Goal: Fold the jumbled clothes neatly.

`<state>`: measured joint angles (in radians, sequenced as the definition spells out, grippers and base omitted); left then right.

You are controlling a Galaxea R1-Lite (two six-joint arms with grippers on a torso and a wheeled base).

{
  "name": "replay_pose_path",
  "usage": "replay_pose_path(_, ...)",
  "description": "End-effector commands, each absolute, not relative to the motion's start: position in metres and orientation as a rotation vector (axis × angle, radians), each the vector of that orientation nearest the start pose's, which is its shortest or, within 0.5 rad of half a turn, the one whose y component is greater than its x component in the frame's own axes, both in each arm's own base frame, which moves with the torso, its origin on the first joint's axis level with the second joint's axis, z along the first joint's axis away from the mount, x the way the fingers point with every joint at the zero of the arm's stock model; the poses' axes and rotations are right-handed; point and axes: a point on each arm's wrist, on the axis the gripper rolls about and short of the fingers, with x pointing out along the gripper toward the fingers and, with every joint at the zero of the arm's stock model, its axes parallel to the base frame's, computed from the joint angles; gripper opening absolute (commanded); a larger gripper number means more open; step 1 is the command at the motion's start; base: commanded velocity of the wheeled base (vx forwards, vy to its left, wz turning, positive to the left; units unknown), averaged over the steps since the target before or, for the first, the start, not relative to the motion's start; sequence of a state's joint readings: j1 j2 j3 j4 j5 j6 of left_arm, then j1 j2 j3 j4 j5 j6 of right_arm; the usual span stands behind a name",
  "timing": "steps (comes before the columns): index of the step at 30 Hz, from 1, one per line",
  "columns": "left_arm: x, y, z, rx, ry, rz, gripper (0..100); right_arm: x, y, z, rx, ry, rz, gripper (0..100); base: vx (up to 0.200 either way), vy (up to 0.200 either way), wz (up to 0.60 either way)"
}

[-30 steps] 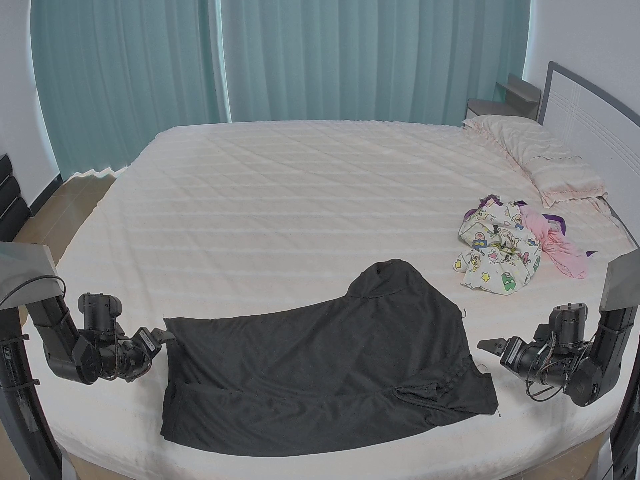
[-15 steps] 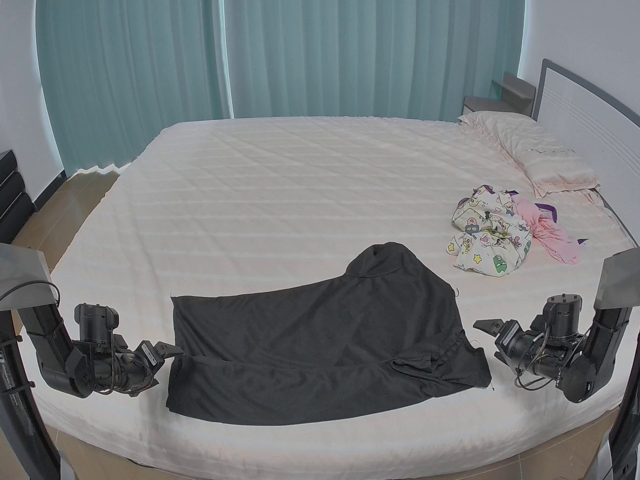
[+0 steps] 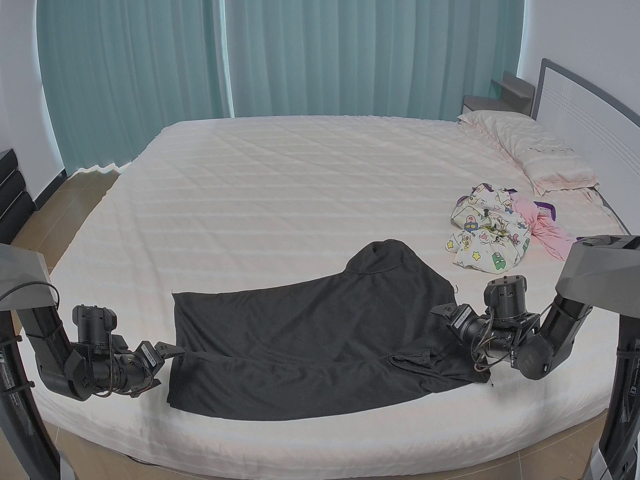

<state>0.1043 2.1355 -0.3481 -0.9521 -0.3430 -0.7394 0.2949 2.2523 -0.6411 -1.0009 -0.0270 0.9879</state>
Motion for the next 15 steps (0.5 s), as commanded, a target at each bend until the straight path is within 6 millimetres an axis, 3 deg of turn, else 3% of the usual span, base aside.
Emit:
replay_pose_path(1, 0.262, 0.020, -0.010, -0.881, 0.880, 0.090, 100, 0.337, 0.109, -0.018, 0.840, 0.699, -0.063, 100, 0.000, 0.000, 0.00)
replay_pose_path(15, 0.262, 0.020, -0.010, -0.880, 0.879, 0.091, 100, 0.336, 0.111, -0.036, 0.824, 0.731, -0.088, 100, 0.000, 0.000, 0.00)
